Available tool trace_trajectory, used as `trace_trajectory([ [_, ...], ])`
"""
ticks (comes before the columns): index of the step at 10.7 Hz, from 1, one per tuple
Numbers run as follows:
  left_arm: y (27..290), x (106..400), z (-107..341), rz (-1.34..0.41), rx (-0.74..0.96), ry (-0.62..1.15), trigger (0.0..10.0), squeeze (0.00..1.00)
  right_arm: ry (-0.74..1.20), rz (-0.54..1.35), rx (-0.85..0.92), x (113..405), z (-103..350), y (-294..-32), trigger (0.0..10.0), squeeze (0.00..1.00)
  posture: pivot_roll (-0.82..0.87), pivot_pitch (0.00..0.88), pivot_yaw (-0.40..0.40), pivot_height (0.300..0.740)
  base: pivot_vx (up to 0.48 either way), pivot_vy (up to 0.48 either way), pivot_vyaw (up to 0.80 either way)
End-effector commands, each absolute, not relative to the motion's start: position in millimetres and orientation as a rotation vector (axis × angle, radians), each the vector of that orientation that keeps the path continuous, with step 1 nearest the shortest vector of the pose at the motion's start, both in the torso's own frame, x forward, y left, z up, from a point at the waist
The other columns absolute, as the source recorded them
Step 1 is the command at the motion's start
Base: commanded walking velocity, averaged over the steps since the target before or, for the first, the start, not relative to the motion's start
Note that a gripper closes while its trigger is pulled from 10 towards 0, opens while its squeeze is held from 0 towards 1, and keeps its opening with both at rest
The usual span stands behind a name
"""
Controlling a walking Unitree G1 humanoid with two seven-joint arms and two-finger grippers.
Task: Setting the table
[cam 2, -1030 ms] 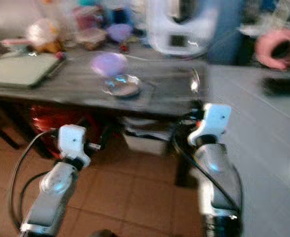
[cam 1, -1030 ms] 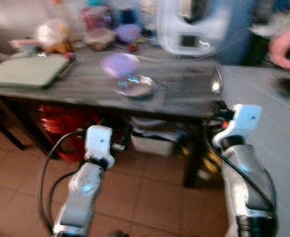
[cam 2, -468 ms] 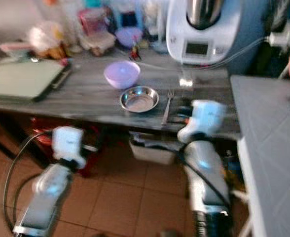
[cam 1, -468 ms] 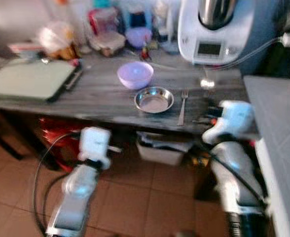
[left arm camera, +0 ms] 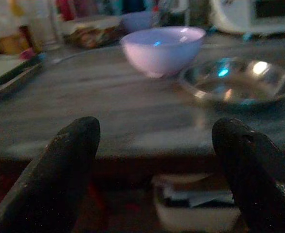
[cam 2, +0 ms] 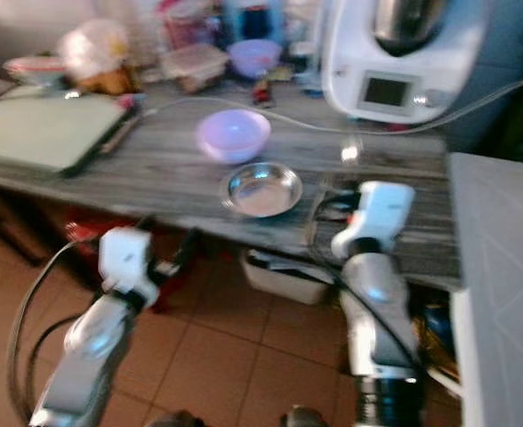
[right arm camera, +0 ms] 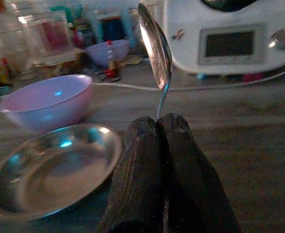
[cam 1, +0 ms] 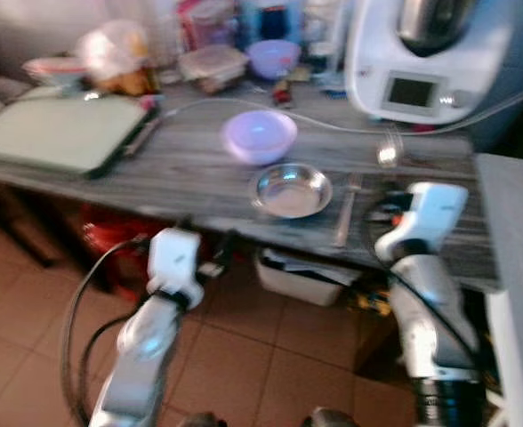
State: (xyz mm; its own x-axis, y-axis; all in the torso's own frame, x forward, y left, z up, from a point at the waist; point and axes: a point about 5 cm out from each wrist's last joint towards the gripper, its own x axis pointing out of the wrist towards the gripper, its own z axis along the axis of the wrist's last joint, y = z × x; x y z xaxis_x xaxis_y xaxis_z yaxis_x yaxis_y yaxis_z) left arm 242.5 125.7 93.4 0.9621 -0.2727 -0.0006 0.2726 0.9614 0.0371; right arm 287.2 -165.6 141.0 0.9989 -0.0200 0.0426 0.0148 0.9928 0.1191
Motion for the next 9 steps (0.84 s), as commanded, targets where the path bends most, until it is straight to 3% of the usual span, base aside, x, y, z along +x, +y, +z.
trace_trajectory([
  [1,124,243,99,-0.283,0.033,-0.021,10.0,0.0,-0.039,-0.047,0.119,287,141,-173,10.0,0.0,-0.05,0.06,0.063,0.74,0.0,0.0,-0.43],
  [5,130,237,100,-0.282,0.044,-0.008,10.0,0.0,-0.044,-0.117,0.137,289,143,-183,10.0,0.0,-0.03,0.086,0.082,0.74,0.0,0.0,0.0],
  [9,136,229,102,-0.296,0.055,0.021,10.0,0.0,0.024,-0.211,0.35,302,139,-200,10.0,0.0,-0.01,0.131,0.109,0.74,0.0,0.0,0.0],
])
